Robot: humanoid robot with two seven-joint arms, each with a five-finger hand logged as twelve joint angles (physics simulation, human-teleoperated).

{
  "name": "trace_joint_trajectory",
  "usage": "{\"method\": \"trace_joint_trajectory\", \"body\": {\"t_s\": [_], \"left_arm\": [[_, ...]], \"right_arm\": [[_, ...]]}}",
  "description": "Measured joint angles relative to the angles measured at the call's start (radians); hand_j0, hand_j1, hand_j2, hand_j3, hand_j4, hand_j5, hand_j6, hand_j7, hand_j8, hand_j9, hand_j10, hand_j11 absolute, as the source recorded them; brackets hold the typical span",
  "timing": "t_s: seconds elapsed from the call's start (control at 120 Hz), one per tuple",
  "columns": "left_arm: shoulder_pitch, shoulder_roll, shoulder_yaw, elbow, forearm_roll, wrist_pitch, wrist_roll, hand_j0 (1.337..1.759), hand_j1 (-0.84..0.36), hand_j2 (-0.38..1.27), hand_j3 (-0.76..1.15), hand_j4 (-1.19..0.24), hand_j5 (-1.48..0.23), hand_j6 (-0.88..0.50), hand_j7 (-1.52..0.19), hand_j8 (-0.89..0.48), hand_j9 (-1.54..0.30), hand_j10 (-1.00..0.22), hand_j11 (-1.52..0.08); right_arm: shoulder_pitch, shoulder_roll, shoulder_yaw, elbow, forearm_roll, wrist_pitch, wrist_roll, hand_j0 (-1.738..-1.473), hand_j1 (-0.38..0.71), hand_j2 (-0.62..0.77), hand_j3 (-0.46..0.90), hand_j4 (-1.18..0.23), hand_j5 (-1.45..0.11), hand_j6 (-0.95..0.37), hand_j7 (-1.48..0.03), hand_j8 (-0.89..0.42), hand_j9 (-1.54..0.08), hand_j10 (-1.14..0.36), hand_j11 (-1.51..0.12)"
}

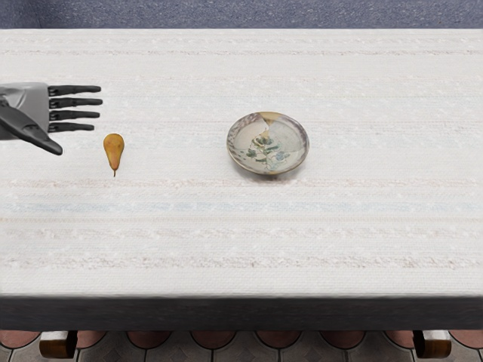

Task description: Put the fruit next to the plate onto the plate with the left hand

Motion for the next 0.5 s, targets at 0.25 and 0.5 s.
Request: {"method": "trace_joint_trajectory", "body": {"t_s": [0.25, 0.5], "left_arm": [[-0.015, -0.001, -0.015, -0.016, 0.000, 0.000, 0.000, 1.658, 0.33, 0.00, 0.00, -0.02, -0.02, -0.02, -0.02, -0.02, -0.02, -0.02, -0.02], [-0.100, -0.144, -0.023, -0.015, 0.206, 0.000, 0.018, 1.658, 0.33, 0.00, 0.00, -0.02, -0.02, -0.02, -0.02, -0.02, -0.02, -0.02, -0.02]], "right_arm": [[0.000, 0.000, -0.002, -0.001, -0.001, 0.006, 0.002, -1.658, -0.35, 0.00, 0.00, 0.00, 0.00, 0.00, 0.00, 0.00, 0.00, 0.00, 0.00], [0.000, 0.000, -0.001, -0.002, 0.000, 0.006, 0.003, -1.658, -0.35, 0.00, 0.00, 0.00, 0.00, 0.00, 0.00, 0.00, 0.00, 0.00, 0.00]]}}
